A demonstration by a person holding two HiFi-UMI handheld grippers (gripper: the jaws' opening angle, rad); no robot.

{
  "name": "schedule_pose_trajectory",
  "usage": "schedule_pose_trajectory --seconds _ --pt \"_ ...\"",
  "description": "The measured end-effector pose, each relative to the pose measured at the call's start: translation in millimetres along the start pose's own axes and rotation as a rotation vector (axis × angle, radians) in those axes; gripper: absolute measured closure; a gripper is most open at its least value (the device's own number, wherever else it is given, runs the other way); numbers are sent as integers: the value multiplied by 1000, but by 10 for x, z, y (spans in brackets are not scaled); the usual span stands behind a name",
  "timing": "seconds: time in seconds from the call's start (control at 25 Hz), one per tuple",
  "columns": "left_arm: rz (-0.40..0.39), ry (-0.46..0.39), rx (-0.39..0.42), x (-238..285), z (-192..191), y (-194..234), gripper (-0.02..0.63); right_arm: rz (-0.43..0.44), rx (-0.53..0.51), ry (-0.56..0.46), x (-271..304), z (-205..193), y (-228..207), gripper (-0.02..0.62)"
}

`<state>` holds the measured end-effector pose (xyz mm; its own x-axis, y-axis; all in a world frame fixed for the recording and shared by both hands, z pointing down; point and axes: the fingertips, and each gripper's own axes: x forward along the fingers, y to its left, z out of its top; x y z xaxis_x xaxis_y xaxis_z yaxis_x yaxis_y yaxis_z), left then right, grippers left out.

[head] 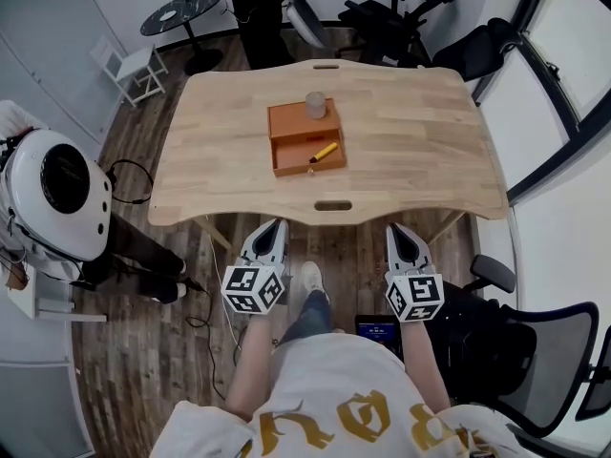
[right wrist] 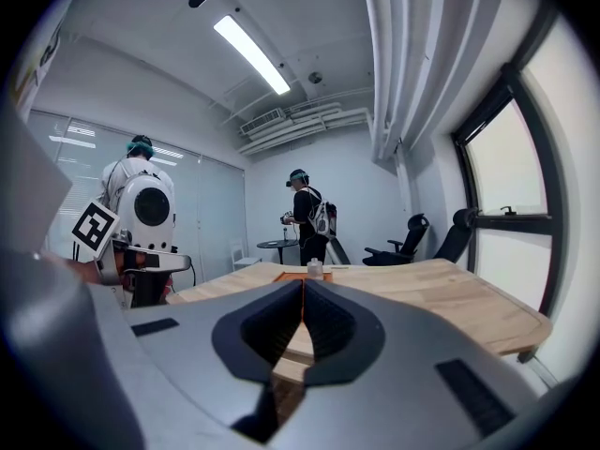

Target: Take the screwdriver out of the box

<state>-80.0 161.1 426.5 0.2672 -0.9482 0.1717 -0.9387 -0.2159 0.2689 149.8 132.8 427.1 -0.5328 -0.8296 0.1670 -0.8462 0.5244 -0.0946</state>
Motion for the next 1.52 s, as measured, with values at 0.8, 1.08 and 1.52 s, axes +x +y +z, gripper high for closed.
schedule_pose_trajectory --seconds 0.8,1.08,1.52 --pt "-126 148 -1 2404 327 1180 595 -104 32 131 2326 60 -704 583" --pt "-142 170 5 2635 344 1354 595 -103 37 139 2628 77 -662 584" --pt "-151 161 9 2777 371 1405 595 -108 45 128 2759 95 -727 584"
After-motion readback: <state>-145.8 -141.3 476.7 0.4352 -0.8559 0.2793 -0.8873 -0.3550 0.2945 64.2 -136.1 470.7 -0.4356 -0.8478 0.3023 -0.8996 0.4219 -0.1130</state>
